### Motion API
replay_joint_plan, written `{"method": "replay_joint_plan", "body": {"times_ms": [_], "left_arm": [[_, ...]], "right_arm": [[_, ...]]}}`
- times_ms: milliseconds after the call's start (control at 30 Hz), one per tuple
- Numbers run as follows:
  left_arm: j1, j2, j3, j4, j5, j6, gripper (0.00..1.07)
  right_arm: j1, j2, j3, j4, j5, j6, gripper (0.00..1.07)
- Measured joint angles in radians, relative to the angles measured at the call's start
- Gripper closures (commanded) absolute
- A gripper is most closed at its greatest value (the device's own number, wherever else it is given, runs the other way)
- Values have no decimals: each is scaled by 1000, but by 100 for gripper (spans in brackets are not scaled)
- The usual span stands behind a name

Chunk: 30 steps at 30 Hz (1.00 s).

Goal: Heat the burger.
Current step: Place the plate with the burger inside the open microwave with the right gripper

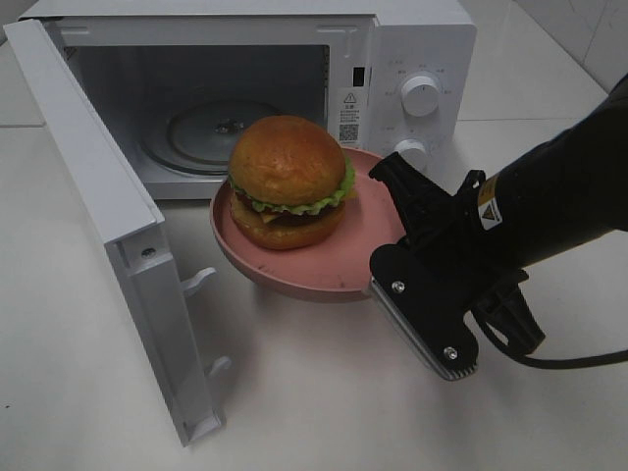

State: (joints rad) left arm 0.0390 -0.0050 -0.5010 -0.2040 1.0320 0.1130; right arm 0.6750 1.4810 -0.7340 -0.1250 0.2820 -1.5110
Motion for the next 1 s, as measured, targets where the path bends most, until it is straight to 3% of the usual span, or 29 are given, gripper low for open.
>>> {"method": "replay_joint_plan", "body": {"times_ms": [1000], "left_arm": [[0,0,0,0,0,0,9]], "right_arm": [[37,289,-324,-2,3,72,107]]}}
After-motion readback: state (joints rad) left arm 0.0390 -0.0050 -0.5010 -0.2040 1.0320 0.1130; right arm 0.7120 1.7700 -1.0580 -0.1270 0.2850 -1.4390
